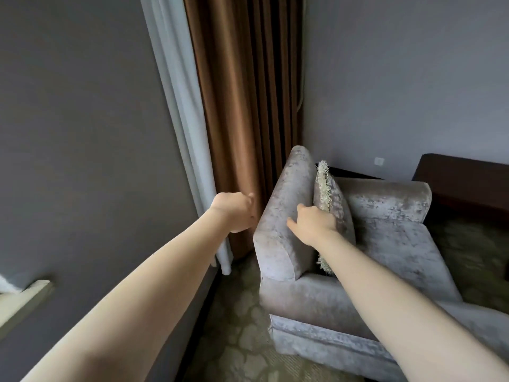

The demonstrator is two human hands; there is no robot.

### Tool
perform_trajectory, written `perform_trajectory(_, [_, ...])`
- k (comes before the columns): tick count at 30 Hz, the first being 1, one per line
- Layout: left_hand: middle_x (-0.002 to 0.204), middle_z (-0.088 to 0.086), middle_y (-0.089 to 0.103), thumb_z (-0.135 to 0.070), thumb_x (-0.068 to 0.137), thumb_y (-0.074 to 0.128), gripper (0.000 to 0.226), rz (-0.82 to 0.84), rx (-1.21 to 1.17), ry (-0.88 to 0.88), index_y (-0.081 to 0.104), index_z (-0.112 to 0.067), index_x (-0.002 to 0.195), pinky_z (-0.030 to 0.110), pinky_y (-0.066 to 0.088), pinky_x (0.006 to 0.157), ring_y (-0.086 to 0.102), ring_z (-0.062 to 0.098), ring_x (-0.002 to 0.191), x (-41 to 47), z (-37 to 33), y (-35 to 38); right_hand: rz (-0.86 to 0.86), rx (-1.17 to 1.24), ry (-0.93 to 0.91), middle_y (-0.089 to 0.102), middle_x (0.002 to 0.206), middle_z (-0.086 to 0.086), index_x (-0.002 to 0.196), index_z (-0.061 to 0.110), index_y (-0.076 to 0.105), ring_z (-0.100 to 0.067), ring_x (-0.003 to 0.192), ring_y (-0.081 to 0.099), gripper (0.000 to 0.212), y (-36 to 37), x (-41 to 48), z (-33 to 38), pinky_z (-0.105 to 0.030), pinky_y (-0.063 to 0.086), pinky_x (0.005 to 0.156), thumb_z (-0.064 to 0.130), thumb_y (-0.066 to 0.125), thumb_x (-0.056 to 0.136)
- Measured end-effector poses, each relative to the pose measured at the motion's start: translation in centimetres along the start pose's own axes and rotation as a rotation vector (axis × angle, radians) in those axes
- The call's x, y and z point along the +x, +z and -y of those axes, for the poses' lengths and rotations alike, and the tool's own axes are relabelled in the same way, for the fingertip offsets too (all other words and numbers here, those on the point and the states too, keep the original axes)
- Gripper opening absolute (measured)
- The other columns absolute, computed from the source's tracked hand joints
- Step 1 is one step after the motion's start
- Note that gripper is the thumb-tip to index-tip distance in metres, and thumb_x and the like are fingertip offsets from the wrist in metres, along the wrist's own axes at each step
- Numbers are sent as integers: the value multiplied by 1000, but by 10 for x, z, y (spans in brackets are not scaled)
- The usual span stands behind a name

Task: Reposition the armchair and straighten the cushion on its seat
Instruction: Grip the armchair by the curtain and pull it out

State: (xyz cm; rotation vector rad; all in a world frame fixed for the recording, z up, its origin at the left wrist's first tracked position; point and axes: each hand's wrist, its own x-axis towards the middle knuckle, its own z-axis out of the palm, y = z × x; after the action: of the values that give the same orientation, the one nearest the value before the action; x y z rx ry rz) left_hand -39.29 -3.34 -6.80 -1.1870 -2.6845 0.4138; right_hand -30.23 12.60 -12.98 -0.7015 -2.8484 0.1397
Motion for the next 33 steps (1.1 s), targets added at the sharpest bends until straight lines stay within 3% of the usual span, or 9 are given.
perform_trajectory(4, [90,2,56,-30,87,44,31,2,-9,113,45,-12,112,28,26,48,54,26,78,71,31,32,0,1,113,62,110,-13,114,9,50,-33,97,61,42,22,75,16,-32,39,64,43,36,94])
perform_trajectory(9, [112,7,54,-30,88,44,36,-10,31,200,44,-11,118,33,37,61,58,30,97,181,73,54,-25,-16,226,63,109,-14,117,8,48,-33,96,61,44,54,188,21,-31,37,63,44,36,94])
perform_trajectory(19, [116,8,54,-36,91,44,42,-54,11,380,43,-11,124,33,37,62,56,29,101,387,153,96,28,30,447,60,119,-15,128,10,43,-34,105,59,57,107,395,27,-35,37,70,52,39,90])
perform_trajectory(24, [121,9,53,-38,92,44,46,-5,4,470,41,-12,129,36,43,71,55,31,106,489,173,132,9,98,545,60,120,-14,125,10,45,-34,109,56,56,149,456,33,-39,42,86,52,41,88])
perform_trajectory(26, [119,9,53,-39,92,44,46,5,-36,502,40,-12,129,37,45,74,55,30,105,529,179,143,-28,115,611,61,117,-15,124,9,45,-35,107,57,55,162,476,32,-40,43,85,51,42,88])
perform_trajectory(29, [111,6,54,-40,92,43,40,52,-105,515,43,-15,123,35,41,67,54,27,93,581,178,160,7,121,695,60,121,-15,131,8,37,-34,109,57,61,177,502,24,-39,43,83,50,42,88])
perform_trajectory(33, [97,3,53,-40,90,45,38,85,-86,573,46,-16,119,34,37,61,48,21,76,640,160,184,27,97,831,62,112,-15,124,9,38,-34,100,60,55,189,531,3,-38,40,69,51,41,88])
